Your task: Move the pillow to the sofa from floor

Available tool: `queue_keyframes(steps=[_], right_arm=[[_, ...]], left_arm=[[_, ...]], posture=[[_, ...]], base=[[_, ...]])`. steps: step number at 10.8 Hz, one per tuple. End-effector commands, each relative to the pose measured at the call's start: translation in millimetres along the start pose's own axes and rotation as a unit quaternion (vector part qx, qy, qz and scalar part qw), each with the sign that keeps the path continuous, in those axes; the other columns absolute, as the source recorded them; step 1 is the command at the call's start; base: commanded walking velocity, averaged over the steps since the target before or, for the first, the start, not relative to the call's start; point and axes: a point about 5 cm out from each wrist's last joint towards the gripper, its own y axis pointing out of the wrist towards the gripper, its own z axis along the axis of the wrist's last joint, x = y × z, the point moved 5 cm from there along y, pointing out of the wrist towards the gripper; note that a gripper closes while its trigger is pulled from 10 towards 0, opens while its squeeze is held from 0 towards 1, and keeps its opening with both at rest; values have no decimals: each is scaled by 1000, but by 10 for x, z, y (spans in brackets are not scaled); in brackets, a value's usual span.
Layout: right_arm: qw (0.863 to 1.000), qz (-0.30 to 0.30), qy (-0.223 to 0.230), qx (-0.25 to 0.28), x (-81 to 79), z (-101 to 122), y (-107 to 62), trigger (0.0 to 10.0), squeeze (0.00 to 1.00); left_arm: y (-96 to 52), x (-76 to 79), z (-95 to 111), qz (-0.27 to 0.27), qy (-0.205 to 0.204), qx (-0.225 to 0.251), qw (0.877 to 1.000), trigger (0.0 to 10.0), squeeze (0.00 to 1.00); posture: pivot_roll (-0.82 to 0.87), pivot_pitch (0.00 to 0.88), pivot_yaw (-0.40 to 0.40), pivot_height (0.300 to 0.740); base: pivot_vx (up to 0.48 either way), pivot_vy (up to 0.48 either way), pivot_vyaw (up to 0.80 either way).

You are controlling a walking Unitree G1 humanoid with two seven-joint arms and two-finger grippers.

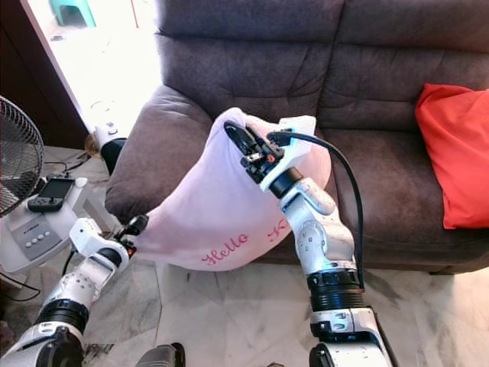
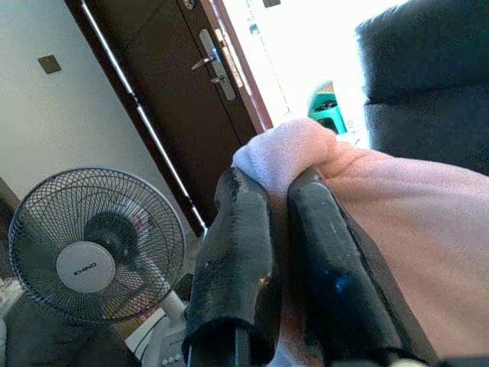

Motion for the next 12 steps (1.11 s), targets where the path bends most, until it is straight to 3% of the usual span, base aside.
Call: queue_keyframes(steps=[1, 2, 3, 12], right_arm=[[996, 42, -25, 68, -183, 395, 46, 10000, 0], [996, 41, -24, 69, -179, 405, 45, 10000, 0], [996, 40, -24, 69, -168, 414, 44, 10000, 0], [997, 24, -22, 72, -74, 458, 35, 10000, 0]], left_arm=[[-14, -118, -131, 26, -12, -32, 999, 10000, 0], [-19, -142, -186, 33, -12, -47, 998, 10000, 0], [-19, -129, -239, 28, -7, -60, 998, 0, 0], [-4, -54, -217, 6, -15, -59, 998, 0, 0]], posture=[[59, 67, -53, 740], [59, 67, -54, 740], [57, 67, -55, 740], [56, 62, -59, 740]], base=[[0, 0, 0], [0, 0, 0], [0, 0, 0], [0, 0, 0]])
